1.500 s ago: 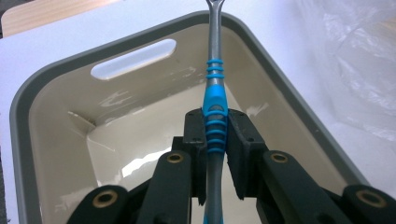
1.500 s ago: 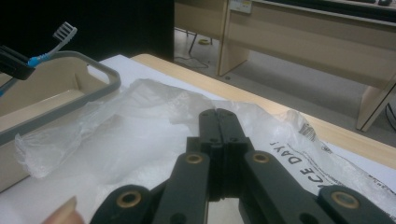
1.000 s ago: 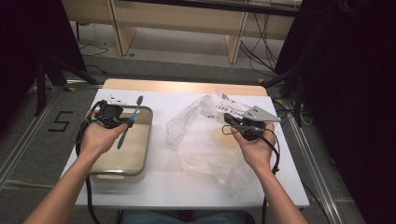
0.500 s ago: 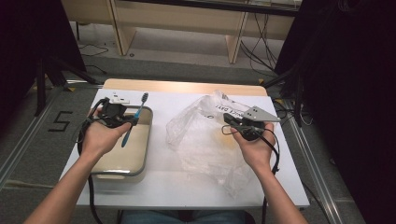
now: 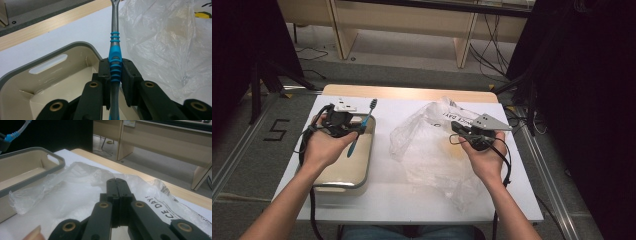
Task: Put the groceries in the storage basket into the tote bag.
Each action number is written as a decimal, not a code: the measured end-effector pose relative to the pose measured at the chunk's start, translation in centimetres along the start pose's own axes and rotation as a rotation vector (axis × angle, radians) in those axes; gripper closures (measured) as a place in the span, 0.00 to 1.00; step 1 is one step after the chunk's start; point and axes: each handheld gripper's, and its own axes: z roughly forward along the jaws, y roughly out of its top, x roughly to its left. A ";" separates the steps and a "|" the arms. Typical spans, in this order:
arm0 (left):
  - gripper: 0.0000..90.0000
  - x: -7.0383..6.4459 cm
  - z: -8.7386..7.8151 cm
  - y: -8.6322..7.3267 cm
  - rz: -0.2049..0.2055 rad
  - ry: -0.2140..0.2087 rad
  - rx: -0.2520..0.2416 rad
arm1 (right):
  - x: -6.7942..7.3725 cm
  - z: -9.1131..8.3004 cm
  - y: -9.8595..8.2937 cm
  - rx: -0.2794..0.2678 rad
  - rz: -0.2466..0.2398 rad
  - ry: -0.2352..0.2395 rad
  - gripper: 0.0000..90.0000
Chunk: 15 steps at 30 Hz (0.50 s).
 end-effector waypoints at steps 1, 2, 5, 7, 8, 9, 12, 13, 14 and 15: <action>0.87 -0.1 0.0 0.0 0.002 0.000 -0.001 | 0.0 0.0 0.0 0.000 0.000 0.000 1.00; 0.87 -0.2 0.0 0.1 0.002 -0.004 -0.006 | 0.0 0.0 0.0 0.001 0.000 0.000 1.00; 0.87 -0.4 -0.1 0.2 0.007 -0.009 -0.005 | 0.0 0.0 0.0 0.000 -0.001 0.001 1.00; 0.87 -0.6 -0.1 0.3 0.007 -0.013 -0.008 | 0.0 0.0 0.0 0.000 -0.001 0.000 1.00; 0.87 -0.7 -0.1 0.4 0.009 -0.014 -0.007 | 0.0 0.0 0.0 0.001 0.000 0.000 1.00; 0.87 -0.8 -0.1 0.4 0.010 -0.017 -0.009 | 0.0 0.0 0.0 0.001 0.000 0.000 1.00; 0.87 -1.1 -0.1 0.5 0.018 -0.024 -0.011 | 0.0 0.0 0.0 0.000 0.000 0.000 1.00; 0.87 -1.2 -0.1 0.6 0.020 -0.025 -0.010 | 0.0 0.0 0.0 0.000 0.000 0.001 1.00; 0.87 -1.2 -0.1 0.6 0.023 -0.026 -0.010 | 0.0 0.0 0.0 0.000 0.000 0.001 1.00; 0.87 -1.3 -0.1 0.7 0.025 -0.027 -0.012 | 0.0 0.0 0.0 0.000 0.000 0.001 1.00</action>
